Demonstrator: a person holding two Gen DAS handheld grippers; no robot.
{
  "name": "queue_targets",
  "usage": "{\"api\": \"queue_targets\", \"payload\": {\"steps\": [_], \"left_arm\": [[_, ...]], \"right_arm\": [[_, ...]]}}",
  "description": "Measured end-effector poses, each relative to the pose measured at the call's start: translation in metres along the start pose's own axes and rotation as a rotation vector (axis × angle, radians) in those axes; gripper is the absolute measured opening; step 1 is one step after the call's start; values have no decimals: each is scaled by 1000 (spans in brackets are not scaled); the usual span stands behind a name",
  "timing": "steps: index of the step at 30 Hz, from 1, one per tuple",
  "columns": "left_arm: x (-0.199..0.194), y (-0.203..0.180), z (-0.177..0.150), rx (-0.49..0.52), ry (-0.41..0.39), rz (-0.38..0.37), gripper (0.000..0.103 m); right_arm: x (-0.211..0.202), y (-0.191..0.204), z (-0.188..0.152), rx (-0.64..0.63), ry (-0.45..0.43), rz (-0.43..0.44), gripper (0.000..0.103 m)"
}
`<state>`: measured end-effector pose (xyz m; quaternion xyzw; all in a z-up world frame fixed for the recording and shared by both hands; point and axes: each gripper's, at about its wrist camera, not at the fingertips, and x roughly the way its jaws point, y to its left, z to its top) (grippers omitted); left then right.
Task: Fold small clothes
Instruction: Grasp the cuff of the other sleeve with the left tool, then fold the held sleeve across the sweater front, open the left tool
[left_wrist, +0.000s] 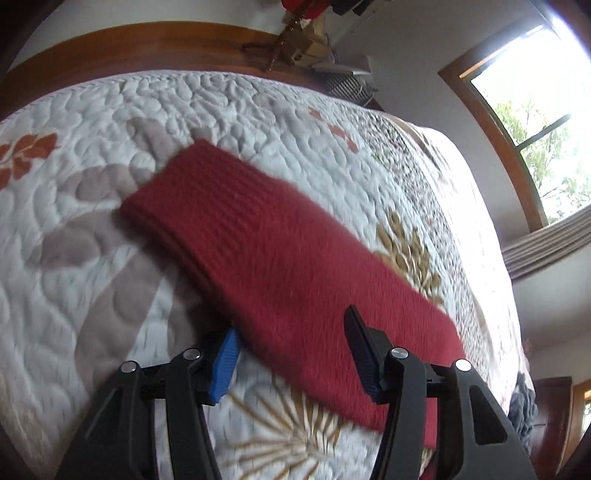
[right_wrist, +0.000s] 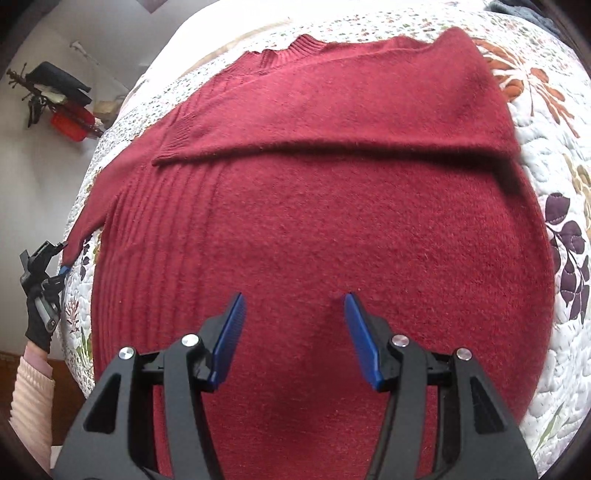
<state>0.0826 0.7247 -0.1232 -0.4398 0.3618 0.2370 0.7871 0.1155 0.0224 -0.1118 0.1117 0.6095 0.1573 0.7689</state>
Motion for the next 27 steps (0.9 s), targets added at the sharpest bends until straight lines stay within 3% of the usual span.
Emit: {"api": "queue_targets", "payload": {"steps": [2, 4, 6, 8, 18, 27], "left_arm": [[4, -3, 7, 0, -8, 7, 50], [7, -6, 11, 13, -15, 31, 40], [9, -10, 15, 36, -14, 54, 17], [10, -15, 18, 47, -20, 54, 11], [-30, -82, 5, 209, -88, -47, 9], [-43, -200, -58, 453, -55, -191, 9]], "right_arm": [[0, -1, -1, 2, 0, -4, 55], [0, -2, 0, 2, -1, -10, 55], [0, -2, 0, 4, 0, -13, 55], [-1, -3, 0, 0, -4, -20, 55], [-15, -5, 0, 4, -33, -14, 55], [-27, -10, -2, 12, -58, 4, 55]]}}
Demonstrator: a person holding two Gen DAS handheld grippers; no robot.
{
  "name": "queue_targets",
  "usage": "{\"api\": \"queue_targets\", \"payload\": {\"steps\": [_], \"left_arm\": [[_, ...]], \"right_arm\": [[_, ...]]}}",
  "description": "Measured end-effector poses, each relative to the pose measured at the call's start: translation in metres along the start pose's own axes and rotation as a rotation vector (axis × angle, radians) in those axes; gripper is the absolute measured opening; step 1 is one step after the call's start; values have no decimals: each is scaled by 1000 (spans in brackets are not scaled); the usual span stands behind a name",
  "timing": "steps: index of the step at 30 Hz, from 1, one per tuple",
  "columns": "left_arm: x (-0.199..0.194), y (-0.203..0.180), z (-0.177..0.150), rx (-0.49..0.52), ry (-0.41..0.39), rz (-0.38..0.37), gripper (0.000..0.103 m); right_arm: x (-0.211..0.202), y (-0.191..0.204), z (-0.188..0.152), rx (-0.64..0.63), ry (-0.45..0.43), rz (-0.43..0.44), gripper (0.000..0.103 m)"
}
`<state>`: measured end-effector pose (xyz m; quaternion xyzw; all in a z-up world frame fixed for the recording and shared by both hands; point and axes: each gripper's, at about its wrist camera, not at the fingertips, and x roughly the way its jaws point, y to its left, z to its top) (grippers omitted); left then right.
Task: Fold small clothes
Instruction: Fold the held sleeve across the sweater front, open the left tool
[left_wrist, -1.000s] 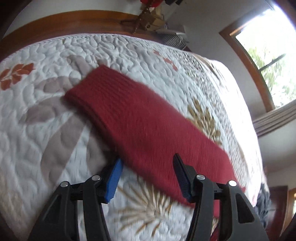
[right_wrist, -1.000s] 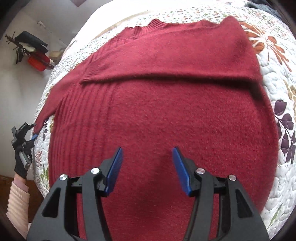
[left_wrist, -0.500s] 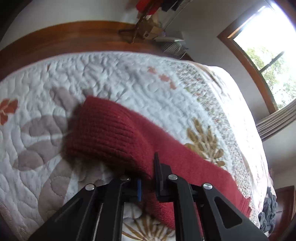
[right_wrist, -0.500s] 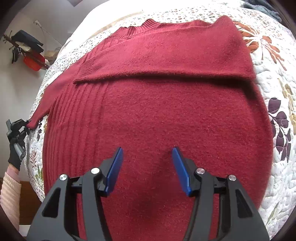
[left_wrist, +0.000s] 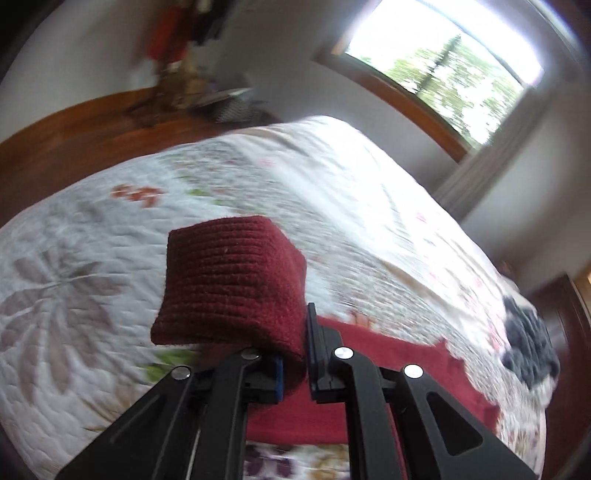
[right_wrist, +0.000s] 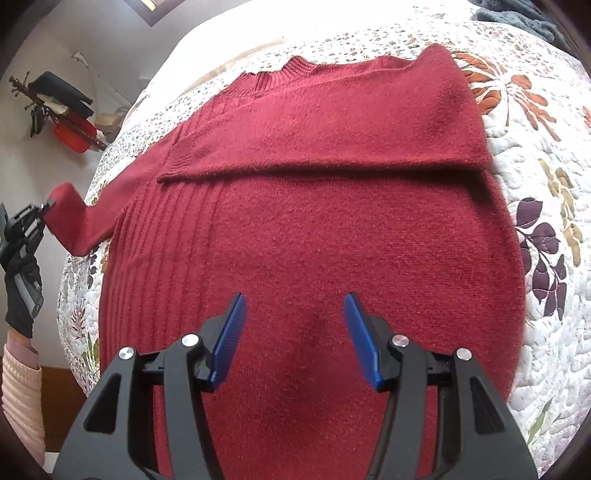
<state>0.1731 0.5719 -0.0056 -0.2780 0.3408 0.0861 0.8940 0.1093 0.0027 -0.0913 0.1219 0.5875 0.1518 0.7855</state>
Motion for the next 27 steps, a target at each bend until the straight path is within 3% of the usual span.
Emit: {"api": "queue_targets", "payload": {"steps": [14, 18, 27], "left_arm": [[57, -190, -72, 187, 87, -202, 9], [74, -226, -99, 231, 119, -219, 9], [116, -258, -157, 293, 218, -187, 9]], "right_arm": [[-16, -34, -5, 49, -40, 3, 55], [-20, -45, -6, 70, -51, 8, 55], [-21, -66, -12, 103, -60, 15, 55]]}}
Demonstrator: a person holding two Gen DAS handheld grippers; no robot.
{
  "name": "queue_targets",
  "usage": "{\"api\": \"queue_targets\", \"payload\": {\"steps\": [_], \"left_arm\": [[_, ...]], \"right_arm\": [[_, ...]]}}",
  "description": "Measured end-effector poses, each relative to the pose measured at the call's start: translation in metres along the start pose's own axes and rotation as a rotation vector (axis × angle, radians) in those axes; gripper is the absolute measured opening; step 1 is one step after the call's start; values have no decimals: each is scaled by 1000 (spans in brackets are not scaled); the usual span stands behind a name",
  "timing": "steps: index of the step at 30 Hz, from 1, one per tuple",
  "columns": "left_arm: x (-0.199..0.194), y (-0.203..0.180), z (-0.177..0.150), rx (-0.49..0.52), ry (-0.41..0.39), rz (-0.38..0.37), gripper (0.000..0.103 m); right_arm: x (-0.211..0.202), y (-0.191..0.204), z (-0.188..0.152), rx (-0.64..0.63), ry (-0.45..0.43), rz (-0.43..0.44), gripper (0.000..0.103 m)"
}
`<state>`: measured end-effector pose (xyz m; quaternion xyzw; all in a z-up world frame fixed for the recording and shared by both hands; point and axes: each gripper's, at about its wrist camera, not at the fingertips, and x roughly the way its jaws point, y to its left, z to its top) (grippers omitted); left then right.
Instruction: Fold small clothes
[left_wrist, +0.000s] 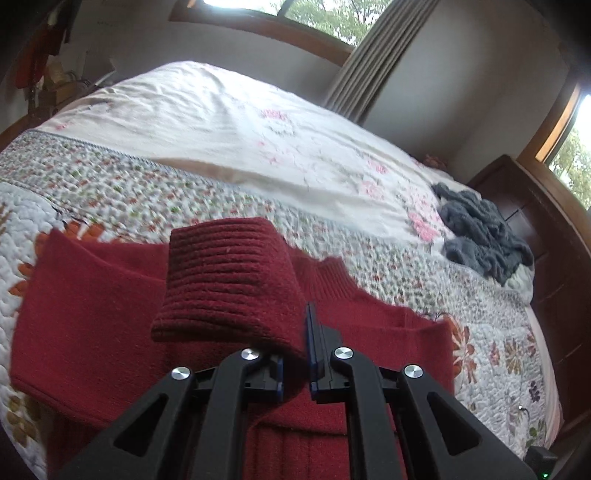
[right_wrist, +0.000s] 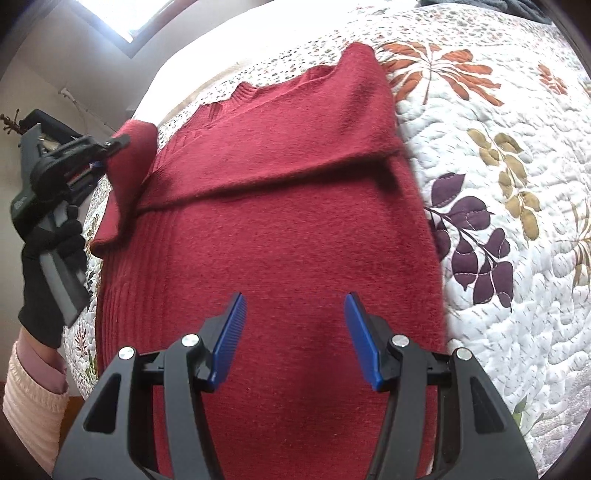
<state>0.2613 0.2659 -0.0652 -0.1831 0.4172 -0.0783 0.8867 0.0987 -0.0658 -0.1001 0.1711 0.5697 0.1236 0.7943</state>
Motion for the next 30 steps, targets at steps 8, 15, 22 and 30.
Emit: {"api": "queue_targets", "payload": {"steps": [8, 15, 22, 30], "left_arm": [[40, -13, -30, 50, 120, 13, 10], [43, -53, -50, 318, 230, -69, 46], [6, -4, -35, 128, 223, -230, 48], [-26, 89, -11, 63, 121, 136, 48]], "right_arm": [[4, -8, -4, 11, 10, -4, 55], [0, -7, -4, 16, 4, -11, 55], [-4, -1, 2, 4, 2, -2, 55], [1, 29, 50, -28, -7, 54, 55]]}}
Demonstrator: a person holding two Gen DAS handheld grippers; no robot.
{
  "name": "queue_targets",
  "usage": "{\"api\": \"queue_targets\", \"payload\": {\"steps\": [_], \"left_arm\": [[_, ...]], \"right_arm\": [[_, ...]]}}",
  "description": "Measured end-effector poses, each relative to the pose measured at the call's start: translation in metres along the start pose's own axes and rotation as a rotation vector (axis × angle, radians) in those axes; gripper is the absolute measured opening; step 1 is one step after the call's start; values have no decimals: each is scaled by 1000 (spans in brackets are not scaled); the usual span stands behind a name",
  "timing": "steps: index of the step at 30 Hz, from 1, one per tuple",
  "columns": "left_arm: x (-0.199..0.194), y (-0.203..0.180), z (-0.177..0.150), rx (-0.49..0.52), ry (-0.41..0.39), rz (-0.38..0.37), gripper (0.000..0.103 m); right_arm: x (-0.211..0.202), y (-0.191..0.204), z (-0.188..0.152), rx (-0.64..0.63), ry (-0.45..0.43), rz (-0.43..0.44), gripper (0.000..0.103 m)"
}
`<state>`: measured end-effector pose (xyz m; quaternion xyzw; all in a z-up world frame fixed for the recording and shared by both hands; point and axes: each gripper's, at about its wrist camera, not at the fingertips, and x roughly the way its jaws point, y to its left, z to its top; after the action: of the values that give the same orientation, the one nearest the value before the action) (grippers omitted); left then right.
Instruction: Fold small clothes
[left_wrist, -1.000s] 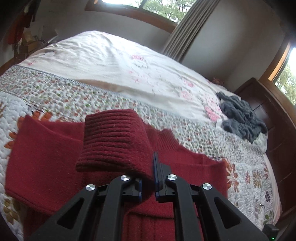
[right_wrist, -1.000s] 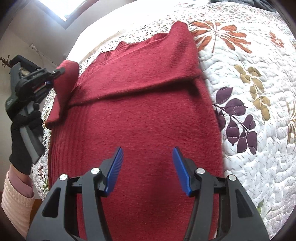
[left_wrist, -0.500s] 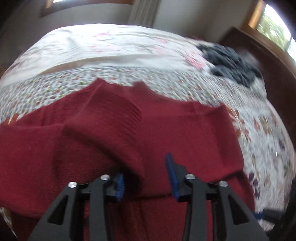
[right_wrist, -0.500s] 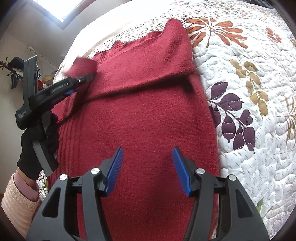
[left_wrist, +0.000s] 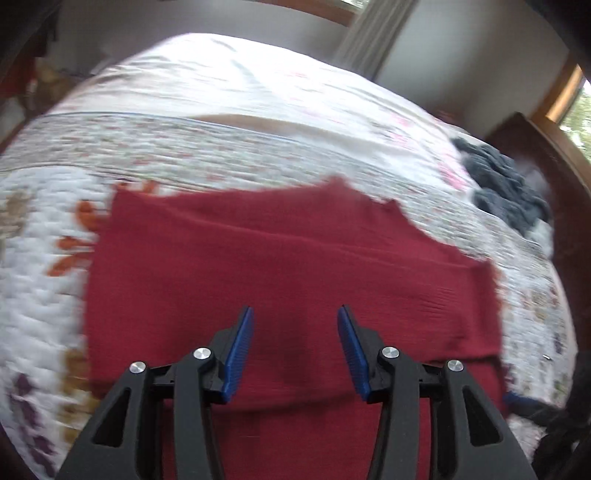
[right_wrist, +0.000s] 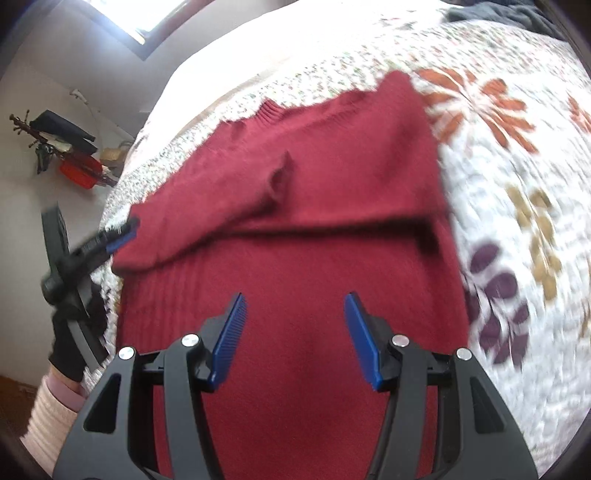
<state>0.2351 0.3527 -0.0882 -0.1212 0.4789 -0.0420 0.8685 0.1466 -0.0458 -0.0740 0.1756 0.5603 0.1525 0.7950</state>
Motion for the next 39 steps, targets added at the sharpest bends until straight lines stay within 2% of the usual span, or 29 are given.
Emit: {"api": "queue_targets", "payload": {"steps": [2, 5, 8, 12, 17, 20, 21, 22, 24, 30, 33, 35, 39], "left_arm": [[3, 18, -5, -12, 15, 40, 48], [25, 38, -13, -57, 90, 21, 45], [20, 40, -11, -65, 74, 2, 45], [-6, 45, -6, -84, 13, -31, 46], [-33, 57, -6, -100, -47, -24, 47], [-37, 65, -8, -114, -51, -15, 48], [-37, 66, -9, -116, -49, -13, 48], [-37, 68, -9, -121, -46, -12, 48], [-37, 69, -8, -131, -48, -13, 48], [-39, 56, 0, -131, -75, -44, 48], [-35, 44, 3, -109, -71, -56, 48], [-28, 32, 3, -80, -59, -52, 48], [-5, 15, 0, -38, -10, -22, 48]], "right_arm": [[6, 8, 20, -5, 3, 17, 55], [19, 15, 45, 5, 24, 49, 56], [38, 19, 67, 11, 61, 57, 56], [67, 13, 88, 56, 120, 75, 56], [99, 13, 95, 90, 177, 93, 55], [110, 22, 97, 77, 183, 69, 40], [111, 25, 98, 65, 180, 67, 24], [111, 28, 99, 57, 184, 74, 10], [106, 32, 102, 44, 172, 75, 9], [52, 36, 110, -11, 60, 107, 9], [27, 25, 114, -8, 7, 84, 9], [15, 11, 114, -6, -19, 39, 9], [15, -15, 108, 28, -14, -4, 9]]}}
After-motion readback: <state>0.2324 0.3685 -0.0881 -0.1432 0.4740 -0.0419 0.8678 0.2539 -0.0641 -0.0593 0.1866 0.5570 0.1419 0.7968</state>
